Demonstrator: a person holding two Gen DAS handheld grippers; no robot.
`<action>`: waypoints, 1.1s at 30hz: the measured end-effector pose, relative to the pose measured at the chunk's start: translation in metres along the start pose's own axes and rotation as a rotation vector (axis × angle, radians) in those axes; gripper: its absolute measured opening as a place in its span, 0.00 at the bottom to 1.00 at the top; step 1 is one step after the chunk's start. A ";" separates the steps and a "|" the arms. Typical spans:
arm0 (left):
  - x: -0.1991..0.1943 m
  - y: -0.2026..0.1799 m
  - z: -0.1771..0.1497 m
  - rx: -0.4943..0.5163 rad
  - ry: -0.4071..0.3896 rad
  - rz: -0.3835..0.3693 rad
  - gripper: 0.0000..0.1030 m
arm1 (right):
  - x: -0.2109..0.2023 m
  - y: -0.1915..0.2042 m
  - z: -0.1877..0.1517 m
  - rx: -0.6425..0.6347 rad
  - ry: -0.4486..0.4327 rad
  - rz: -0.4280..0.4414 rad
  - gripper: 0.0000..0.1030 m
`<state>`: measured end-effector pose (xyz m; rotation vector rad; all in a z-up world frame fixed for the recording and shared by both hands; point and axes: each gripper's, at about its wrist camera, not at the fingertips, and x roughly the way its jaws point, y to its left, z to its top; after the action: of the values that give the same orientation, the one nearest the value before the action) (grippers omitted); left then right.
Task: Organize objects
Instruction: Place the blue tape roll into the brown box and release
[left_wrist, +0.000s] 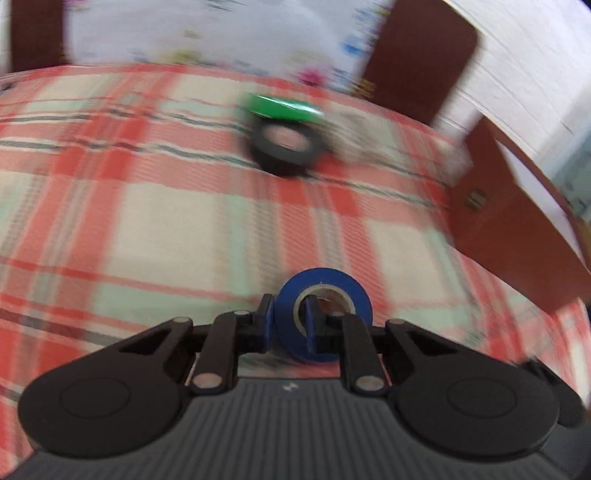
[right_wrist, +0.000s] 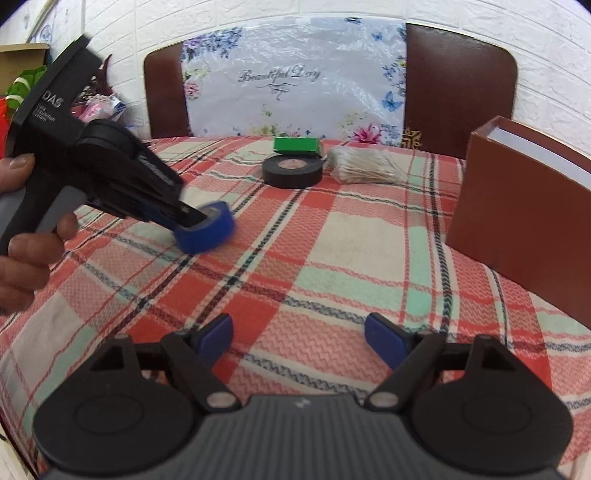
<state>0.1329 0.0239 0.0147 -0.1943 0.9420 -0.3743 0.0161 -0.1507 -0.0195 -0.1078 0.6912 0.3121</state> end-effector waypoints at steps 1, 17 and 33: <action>0.004 -0.013 -0.004 0.019 0.027 -0.047 0.18 | 0.000 0.001 -0.001 -0.014 0.003 -0.002 0.79; 0.014 -0.083 -0.023 0.223 0.088 -0.018 0.19 | -0.009 -0.022 -0.015 0.025 -0.005 0.003 0.61; 0.020 -0.279 0.077 0.539 -0.149 -0.204 0.20 | -0.072 -0.155 0.032 0.138 -0.374 -0.462 0.56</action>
<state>0.1429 -0.2404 0.1344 0.1744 0.6475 -0.7763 0.0325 -0.3096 0.0508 -0.0725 0.3004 -0.1584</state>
